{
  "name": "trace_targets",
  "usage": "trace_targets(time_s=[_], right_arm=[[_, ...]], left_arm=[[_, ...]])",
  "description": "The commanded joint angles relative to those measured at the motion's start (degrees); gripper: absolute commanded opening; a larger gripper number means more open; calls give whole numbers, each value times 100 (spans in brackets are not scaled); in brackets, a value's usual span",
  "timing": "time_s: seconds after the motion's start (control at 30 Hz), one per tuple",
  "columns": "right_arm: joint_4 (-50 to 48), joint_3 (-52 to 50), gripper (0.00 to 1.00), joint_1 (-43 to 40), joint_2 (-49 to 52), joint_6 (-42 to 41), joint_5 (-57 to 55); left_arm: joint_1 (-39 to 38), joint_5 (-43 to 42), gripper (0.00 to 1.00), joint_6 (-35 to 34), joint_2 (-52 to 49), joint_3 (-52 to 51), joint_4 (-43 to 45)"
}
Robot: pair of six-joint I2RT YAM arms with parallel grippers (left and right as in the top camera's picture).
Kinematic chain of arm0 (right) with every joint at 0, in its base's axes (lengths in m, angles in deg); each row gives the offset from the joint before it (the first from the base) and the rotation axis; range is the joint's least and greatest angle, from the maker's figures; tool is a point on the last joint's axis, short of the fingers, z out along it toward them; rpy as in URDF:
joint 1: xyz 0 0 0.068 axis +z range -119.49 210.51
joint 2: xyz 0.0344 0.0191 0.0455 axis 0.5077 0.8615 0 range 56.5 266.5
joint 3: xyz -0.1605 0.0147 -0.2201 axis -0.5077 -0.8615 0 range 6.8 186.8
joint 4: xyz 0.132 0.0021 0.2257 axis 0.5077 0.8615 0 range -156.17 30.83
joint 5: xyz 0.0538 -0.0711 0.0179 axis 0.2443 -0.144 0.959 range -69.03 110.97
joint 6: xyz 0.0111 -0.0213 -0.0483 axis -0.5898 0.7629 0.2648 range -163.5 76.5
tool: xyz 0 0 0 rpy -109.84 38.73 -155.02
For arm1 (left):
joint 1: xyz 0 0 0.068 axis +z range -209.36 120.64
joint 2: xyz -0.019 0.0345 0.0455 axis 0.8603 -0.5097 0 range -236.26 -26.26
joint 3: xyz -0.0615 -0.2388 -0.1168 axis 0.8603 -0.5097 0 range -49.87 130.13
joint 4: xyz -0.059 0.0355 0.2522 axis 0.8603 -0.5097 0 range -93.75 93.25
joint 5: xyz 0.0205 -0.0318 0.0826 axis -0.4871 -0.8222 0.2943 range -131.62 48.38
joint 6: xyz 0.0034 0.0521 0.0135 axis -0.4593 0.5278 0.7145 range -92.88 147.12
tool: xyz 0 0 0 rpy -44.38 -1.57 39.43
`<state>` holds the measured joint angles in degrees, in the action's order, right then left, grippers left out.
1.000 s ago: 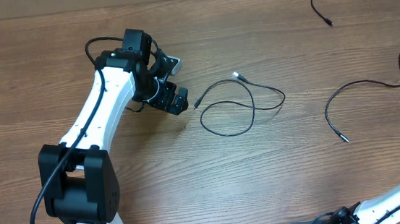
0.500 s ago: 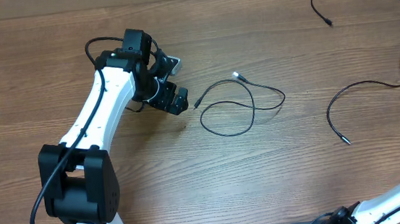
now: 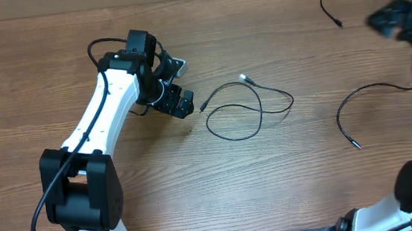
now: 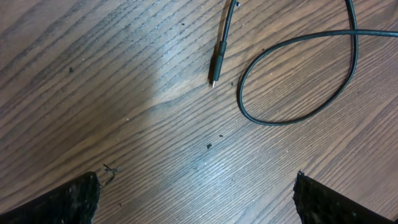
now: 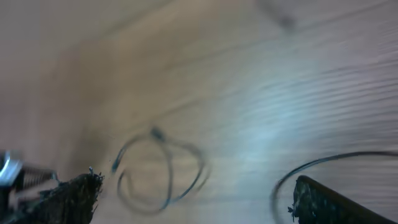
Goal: Untangle cables
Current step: 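Move the right gripper left onto the cable loop at center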
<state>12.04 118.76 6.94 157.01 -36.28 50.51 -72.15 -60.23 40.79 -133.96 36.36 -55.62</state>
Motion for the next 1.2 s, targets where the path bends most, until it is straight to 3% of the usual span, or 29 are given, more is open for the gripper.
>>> trace_targets(time_s=[0.0, 0.13, 0.47, 0.73, 1.17], right_arm=[[339, -22, 100, 811, -52, -168, -402], [494, -116, 100, 1714, -52, -190, -566], [1086, -166, 100, 3556, 179, -544, -2282], [428, -1274, 100, 3840, 238, -256, -2586], [-1676, -3508, 100, 3939, 240, 619, -2282]], left_arm=[[-72, 0, 100, -17, -68, 4, 4], [-72, 0, 99, -17, -68, 4, 4], [-72, -2, 99, -17, -68, 4, 4], [-72, 0, 100, -17, -68, 4, 4], [-72, 0, 99, -17, -68, 4, 4]])
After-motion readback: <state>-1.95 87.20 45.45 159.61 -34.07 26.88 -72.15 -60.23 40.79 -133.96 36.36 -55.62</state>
